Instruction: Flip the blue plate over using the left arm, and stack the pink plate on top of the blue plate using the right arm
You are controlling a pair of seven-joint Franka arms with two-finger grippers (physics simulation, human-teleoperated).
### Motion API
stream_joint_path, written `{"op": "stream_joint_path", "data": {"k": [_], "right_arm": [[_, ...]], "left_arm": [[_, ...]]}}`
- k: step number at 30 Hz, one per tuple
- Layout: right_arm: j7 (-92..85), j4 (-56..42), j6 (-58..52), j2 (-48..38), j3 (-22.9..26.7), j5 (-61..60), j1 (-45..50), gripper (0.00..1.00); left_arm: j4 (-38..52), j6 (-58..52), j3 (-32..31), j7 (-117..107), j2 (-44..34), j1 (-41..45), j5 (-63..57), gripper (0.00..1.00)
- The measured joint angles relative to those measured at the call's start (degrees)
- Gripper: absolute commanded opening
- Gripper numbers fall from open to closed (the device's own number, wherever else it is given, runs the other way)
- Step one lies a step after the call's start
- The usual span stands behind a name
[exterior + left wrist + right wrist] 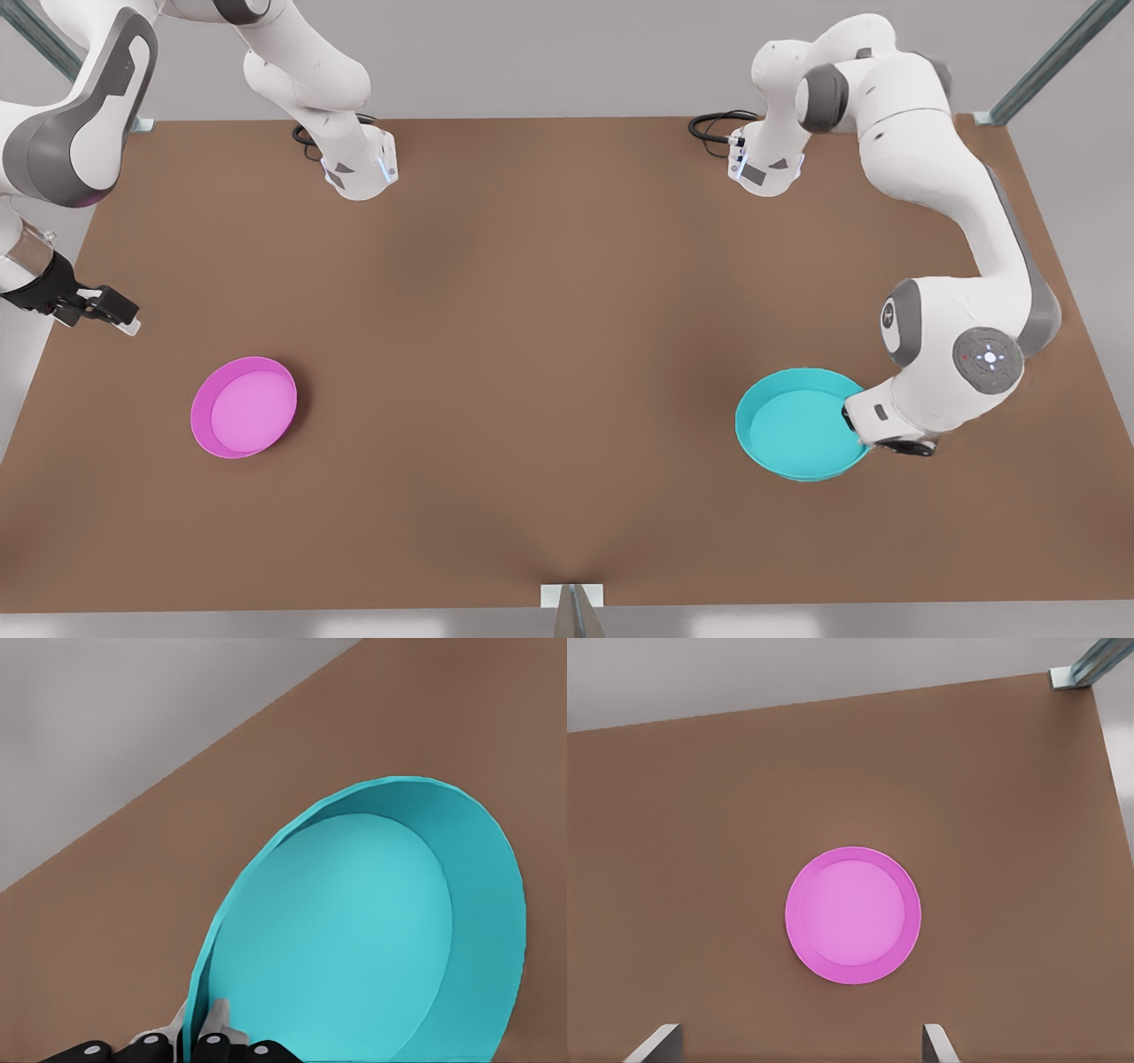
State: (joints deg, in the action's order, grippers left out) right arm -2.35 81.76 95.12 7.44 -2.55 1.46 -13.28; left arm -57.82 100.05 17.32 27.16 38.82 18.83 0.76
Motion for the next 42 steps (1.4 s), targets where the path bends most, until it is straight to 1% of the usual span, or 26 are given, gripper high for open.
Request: {"op": "stream_joint_path", "data": {"k": [3,4,5,8,13,16,18,20,23,25,28,31,36,42], "right_arm": [[0.0,-0.03,0.0,0.1,0.0,-0.01,0.0,1.0],[0.0,-0.05,0.0,0.1,-0.03,-0.01,-0.02,1.0],[0.0,-0.07,0.0,0.1,-0.02,-0.01,0.0,1.0],[0.0,-0.06,0.0,0.1,0.0,-0.01,0.01,1.0],[0.01,-0.03,0.0,0.1,0.01,-0.01,0.0,1.0],[0.01,-0.07,0.0,0.09,0.01,-0.01,0.0,1.0],[0.01,-0.06,0.0,0.09,0.01,-0.01,-0.01,1.0],[0.01,-0.06,0.0,0.1,0.01,-0.01,-0.01,1.0],[0.01,-0.04,0.0,0.17,0.01,-0.01,-0.07,1.0],[0.01,-0.02,0.0,0.17,0.01,-0.01,-0.11,1.0],[0.01,0.0,0.0,0.18,0.01,-0.01,-0.18,1.0],[0.01,0.0,0.0,0.18,0.01,-0.01,-0.19,1.0],[0.01,0.0,0.0,0.18,0.01,-0.01,-0.16,1.0],[0.0,0.0,0.0,0.42,0.01,-0.01,-0.18,1.0]], "left_arm": [[1.19,-0.28,14.24,-7.71,3.11,15.74,-3.25,0.21],[1.1,-0.3,18.13,-10.48,4.45,21.02,-4.67,0.21],[1.02,-0.39,20.38,-13.4,5.6,25.21,-6.28,0.21],[-0.02,-0.44,22.2,-22.57,7.64,33.36,-13.28,0.21],[-3.79,2.61,23.07,-38.93,14.97,41.97,-29.35,0.21],[-8.42,6.61,30.0,-48.03,18.56,50.11,-34.97,0.21],[-10.37,9.36,33.02,-53.56,20.05,54.14,-37.08,0.21],[-11.56,12.11,34.09,-59.13,22.54,55.87,-39.11,0.21],[-16.58,17.51,36.31,-67.31,25.12,58.87,-41.01,0.21],[-18.26,20.35,36.84,-72.58,25.77,60.5,-42.02,0.21],[-20.39,23.75,36.89,-81.2,26.0,62.07,-46.6,0.21],[-20.73,25.65,36.93,-89.27,26.88,63.24,-48.83,0.21],[-20.81,27.43,36.94,-103.0,31.33,63.66,-52.68,0.21],[-20.85,27.49,36.9,-116.78,32.96,64.98,-54.81,0.21]]}}
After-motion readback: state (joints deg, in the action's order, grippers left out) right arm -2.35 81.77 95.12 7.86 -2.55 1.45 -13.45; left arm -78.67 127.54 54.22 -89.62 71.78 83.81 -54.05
